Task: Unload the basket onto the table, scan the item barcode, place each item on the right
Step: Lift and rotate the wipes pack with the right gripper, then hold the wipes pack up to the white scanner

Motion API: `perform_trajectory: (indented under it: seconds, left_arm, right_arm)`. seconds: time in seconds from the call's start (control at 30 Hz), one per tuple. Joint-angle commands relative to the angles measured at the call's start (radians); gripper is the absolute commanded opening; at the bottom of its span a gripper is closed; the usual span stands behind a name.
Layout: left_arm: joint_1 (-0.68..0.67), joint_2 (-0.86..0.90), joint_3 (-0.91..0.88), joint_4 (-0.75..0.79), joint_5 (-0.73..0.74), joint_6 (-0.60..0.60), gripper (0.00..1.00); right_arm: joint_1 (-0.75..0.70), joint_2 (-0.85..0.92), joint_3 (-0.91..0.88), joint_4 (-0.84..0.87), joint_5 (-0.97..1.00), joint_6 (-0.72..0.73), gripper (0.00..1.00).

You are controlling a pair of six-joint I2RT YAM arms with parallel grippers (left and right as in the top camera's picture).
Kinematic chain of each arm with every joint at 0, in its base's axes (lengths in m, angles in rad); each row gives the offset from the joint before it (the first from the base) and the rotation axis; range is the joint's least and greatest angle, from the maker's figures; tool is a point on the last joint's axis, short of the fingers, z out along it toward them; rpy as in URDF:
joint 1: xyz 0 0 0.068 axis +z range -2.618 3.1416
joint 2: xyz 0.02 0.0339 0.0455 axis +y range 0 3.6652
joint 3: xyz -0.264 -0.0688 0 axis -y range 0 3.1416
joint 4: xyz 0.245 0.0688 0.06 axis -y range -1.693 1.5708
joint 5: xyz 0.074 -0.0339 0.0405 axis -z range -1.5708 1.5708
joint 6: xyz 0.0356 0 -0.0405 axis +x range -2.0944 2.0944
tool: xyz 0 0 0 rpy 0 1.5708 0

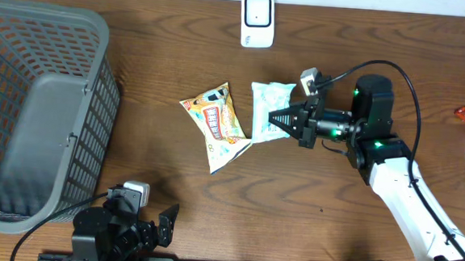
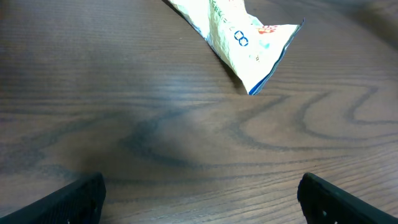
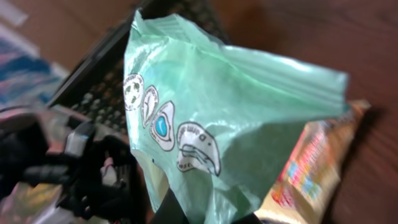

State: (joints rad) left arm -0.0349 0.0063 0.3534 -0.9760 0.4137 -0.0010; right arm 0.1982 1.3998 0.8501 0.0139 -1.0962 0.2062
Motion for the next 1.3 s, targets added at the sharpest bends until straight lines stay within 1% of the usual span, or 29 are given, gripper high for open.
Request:
perform_trajectory:
  seconds: [0.0, 0.07, 0.17, 0.27, 0.4, 0.5, 0.63, 0.73, 0.93, 1.1, 1.27]
  left_arm:
    - [-0.004, -0.002, 0.000, -0.012, 0.009, 0.000, 0.99]
    - [-0.004, -0.002, 0.000, -0.012, 0.009, 0.000, 0.99]
    - [-0.004, -0.002, 0.000, -0.012, 0.009, 0.000, 0.99]
    - [-0.004, -0.002, 0.000, -0.012, 0.009, 0.000, 0.99]
    - [-0.004, -0.002, 0.000, -0.012, 0.009, 0.000, 0.99]
    - [-0.004, -0.002, 0.000, -0.012, 0.009, 0.000, 0.99]
    - [-0.004, -0.002, 0.000, -0.012, 0.009, 0.000, 0.98]
    - [-0.004, -0.002, 0.000, -0.012, 0.009, 0.000, 0.99]
    - [-0.004, -0.002, 0.000, -0.012, 0.009, 0.000, 0.99]
    - [-0.004, -0.002, 0.000, -0.012, 0.009, 0.000, 0.99]
    - [-0.004, -0.002, 0.000, -0.012, 0.009, 0.000, 0.98]
  right_arm:
    - [0.021, 0.007, 0.005, -0.024, 0.295, 0.228, 0.01]
    - [0.031, 0.021, 0.006, -0.016, 0.366, 0.327, 0.01]
    - [0.052, 0.055, 0.006, 0.054, 0.369, 0.412, 0.01]
    - [0.077, 0.116, 0.016, 0.155, 0.374, 0.473, 0.01]
    - [0.084, 0.232, 0.079, 0.204, 0.413, 0.549, 0.01]
    - [0.084, 0.344, 0.185, 0.203, 0.482, 0.549, 0.01]
    - [0.084, 0.494, 0.385, 0.193, 0.523, 0.556, 0.01]
    - [0.084, 0.621, 0.553, 0.164, 0.529, 0.610, 0.01]
    - [0.082, 0.836, 0.809, 0.159, 0.562, 0.689, 0.01]
    - [0.082, 0.953, 0.958, 0.095, 0.642, 0.718, 0.01]
    - [0.082, 1.024, 1.003, 0.109, 0.673, 0.776, 0.01]
